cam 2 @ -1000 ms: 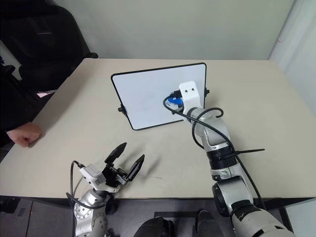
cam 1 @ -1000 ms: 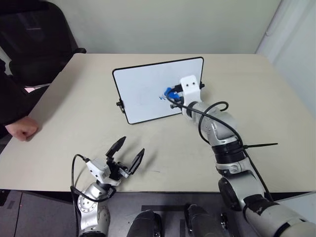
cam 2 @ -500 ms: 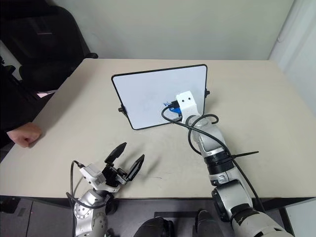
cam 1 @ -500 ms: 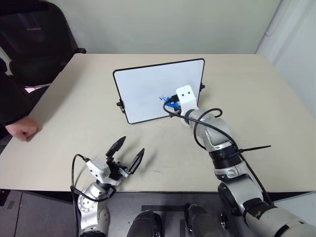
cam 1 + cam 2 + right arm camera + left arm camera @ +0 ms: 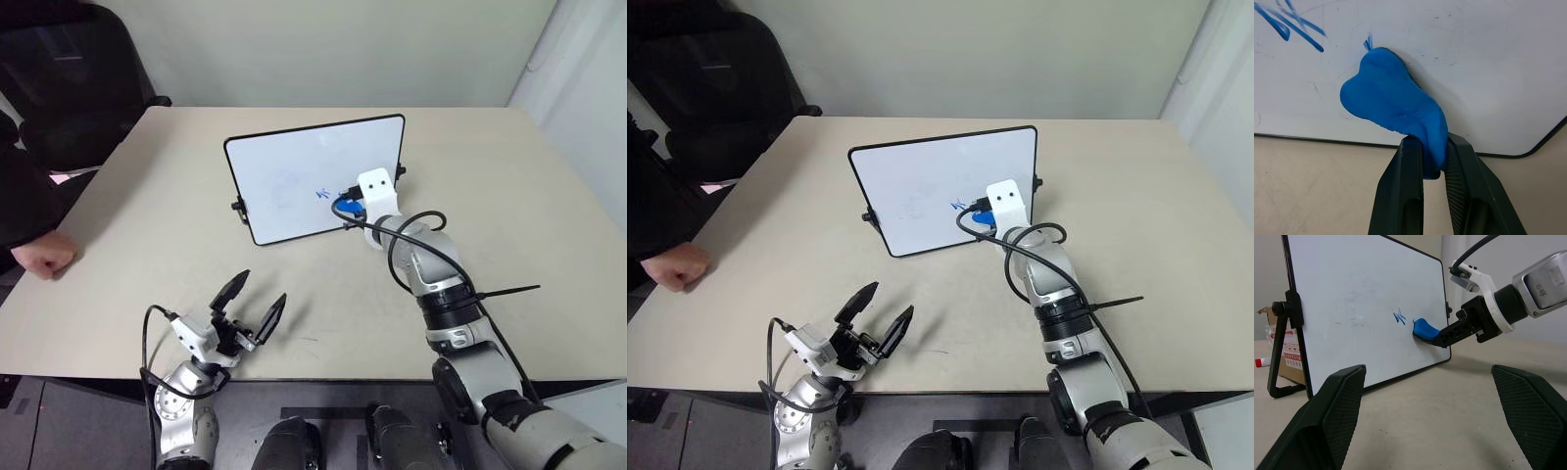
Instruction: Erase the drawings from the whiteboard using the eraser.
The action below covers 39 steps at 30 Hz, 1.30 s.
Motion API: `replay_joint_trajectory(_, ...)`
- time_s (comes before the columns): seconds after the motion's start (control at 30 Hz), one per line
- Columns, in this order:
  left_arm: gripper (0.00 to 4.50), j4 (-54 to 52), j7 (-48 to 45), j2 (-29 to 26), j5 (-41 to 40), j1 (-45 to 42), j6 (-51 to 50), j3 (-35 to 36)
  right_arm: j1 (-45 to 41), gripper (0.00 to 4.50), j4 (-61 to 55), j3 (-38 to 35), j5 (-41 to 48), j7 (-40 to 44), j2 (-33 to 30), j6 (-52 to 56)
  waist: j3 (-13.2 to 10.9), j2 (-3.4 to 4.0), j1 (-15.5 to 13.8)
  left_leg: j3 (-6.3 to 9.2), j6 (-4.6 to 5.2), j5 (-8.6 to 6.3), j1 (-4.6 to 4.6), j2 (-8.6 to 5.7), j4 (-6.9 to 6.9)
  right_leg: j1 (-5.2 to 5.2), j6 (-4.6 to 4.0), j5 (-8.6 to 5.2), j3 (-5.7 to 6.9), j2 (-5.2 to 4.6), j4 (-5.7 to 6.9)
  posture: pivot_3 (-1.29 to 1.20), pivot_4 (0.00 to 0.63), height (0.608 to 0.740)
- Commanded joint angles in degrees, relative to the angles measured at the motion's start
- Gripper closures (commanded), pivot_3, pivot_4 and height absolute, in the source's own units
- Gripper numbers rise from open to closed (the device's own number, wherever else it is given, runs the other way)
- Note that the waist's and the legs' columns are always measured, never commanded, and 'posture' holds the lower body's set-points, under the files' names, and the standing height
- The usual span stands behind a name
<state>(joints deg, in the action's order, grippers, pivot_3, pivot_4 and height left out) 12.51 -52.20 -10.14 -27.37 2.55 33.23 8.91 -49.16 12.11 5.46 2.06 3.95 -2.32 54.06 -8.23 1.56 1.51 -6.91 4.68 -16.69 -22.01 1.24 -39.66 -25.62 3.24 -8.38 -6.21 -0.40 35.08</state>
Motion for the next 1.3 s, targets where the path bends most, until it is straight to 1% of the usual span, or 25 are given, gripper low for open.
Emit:
replay_joint_trajectory(0.03,0.00,2.4,0.0,0.3,-0.2,0.0,-1.0,-0.4,-2.4,4.17,-4.6,1.1,-0.6,-0.2,1.2,-1.1,0.0,0.01,0.0,0.01,0.00,0.00,0.00,0.00,0.00,-0.01,0.00,0.00,0.00,0.00,0.01,0.00,0.150,0.739)
replay_joint_trajectory(0.2,0.00,2.5,0.1,0.3,-0.2,-0.1,-0.9,-0.2,-3.2,4.17,-6.0,1.2,0.0,0.7,2.1,-0.7,0.0,0.02,0.1,0.00,0.00,0.00,0.00,0.00,0.00,-0.06,-0.01,0.01,0.00,0.01,0.06,0.00,0.150,0.739)
replay_joint_trajectory(0.47,0.00,2.2,-0.1,0.1,-0.4,0.1,-1.0,0.1,-3.0,4.17,-7.9,3.7,0.8,3.2,3.6,-1.5,0.0,0.02,0.2,-0.01,-0.02,0.00,0.00,0.01,0.00,-0.10,-0.01,0.01,0.00,0.02,0.08,0.00,0.150,0.739)
replay_joint_trajectory(0.7,0.00,2.0,0.1,0.2,-0.1,0.3,-0.9,-0.1,-3.8,4.17,-5.6,5.0,0.0,4.0,4.4,-1.9,0.0,0.02,0.2,-0.01,-0.01,0.01,-0.01,0.01,0.03,-0.11,-0.01,0.00,0.01,0.03,0.06,0.00,0.150,0.739)
replay_joint_trajectory(0.8,0.00,2.0,0.1,0.2,-0.1,0.4,-0.8,-0.2,-4.6,4.17,-2.8,4.4,-1.2,2.2,4.7,-1.6,0.0,0.01,0.2,-0.01,-0.02,0.00,0.00,0.01,0.04,-0.12,-0.01,0.00,0.01,0.03,0.06,0.00,0.150,0.739)
replay_joint_trajectory(1.1,0.00,2.1,0.3,0.3,0.1,0.2,-0.8,-0.2,-7.4,4.17,4.1,-4.0,-2.0,-7.1,4.4,-2.1,0.0,-0.01,0.2,-0.06,-0.21,-0.10,0.00,0.01,0.00,-0.09,-0.02,0.01,0.01,-0.02,0.02,0.00,0.150,0.739)
replay_joint_trajectory(1.3,0.00,1.9,0.3,0.5,0.2,0.3,-0.9,-0.4,-7.6,4.17,4.4,-5.4,-1.7,-8.6,3.7,-2.0,0.0,-0.02,0.4,-0.16,-0.39,-0.20,-0.01,0.00,-0.15,-0.10,-0.04,0.03,0.00,-0.07,-0.08,0.00,0.150,0.739)
